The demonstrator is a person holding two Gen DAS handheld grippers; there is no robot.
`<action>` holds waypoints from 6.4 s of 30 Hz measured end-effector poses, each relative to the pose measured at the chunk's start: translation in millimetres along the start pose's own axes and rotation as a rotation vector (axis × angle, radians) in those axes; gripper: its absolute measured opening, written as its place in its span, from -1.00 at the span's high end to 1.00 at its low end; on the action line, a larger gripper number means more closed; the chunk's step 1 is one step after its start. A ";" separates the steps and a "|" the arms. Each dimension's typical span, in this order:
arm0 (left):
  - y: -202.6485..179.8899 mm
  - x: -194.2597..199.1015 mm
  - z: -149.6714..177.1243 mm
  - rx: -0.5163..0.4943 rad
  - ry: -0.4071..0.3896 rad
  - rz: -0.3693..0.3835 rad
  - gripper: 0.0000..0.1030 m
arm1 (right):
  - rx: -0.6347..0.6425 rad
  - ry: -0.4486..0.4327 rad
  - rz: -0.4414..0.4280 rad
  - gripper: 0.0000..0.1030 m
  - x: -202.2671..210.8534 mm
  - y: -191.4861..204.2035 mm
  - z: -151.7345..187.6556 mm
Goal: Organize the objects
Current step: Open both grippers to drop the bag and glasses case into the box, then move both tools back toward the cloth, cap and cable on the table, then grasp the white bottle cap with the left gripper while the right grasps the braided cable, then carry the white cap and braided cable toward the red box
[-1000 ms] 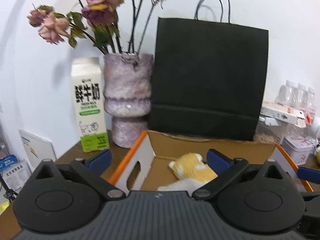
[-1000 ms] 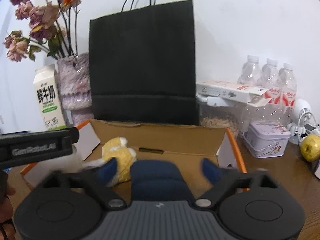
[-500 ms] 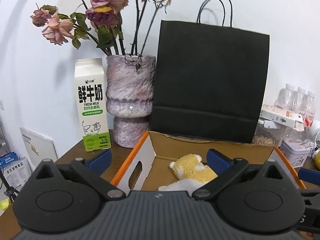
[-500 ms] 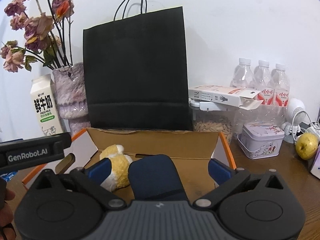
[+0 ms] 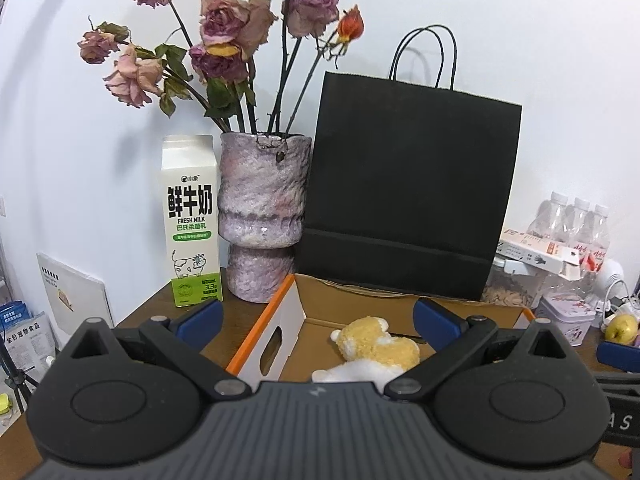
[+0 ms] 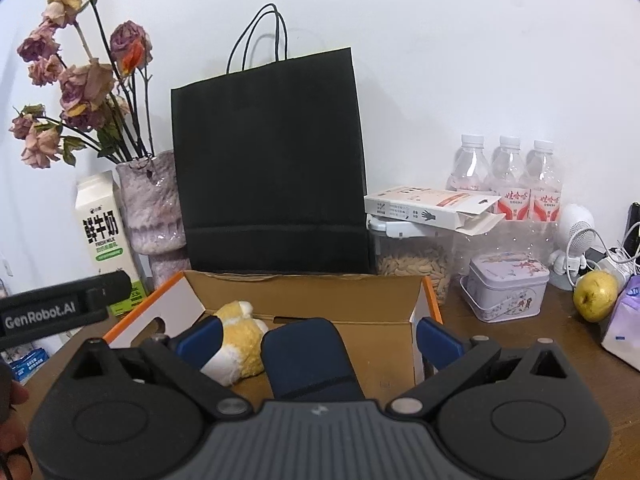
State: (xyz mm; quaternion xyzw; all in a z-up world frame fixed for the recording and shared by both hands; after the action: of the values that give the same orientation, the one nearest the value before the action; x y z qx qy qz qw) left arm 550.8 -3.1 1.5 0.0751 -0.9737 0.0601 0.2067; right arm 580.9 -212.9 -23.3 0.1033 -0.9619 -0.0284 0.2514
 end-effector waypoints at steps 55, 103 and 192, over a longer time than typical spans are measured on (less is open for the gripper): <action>66.9 163.2 115.6 -0.148 -0.017 0.084 -1.00 | 0.133 -0.088 -0.058 -1.00 169.6 45.1 122.5; 141.6 169.1 173.1 -0.216 0.231 0.169 -1.00 | 0.327 0.402 -0.202 -1.00 145.2 133.3 221.1; 120.1 154.7 156.5 -0.131 0.091 0.030 0.20 | 0.195 0.004 -0.014 -0.77 190.2 54.7 194.9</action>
State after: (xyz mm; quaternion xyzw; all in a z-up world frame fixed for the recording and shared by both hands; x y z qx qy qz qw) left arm 328.9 72.8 -87.1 0.0439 -0.9661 0.0029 0.2544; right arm 313.4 -199.5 -96.6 0.1339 -0.9589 0.0639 0.2417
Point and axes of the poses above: each gripper's, at about its wrist camera, not at the fingertips, and x roughly against the way its jaws point, y to its left, z to its underside, the point moved 9 cm from there along -x, roughly the way its jaws point, and after that the axes turned 5 degrees about y, right-handed, at the moved point
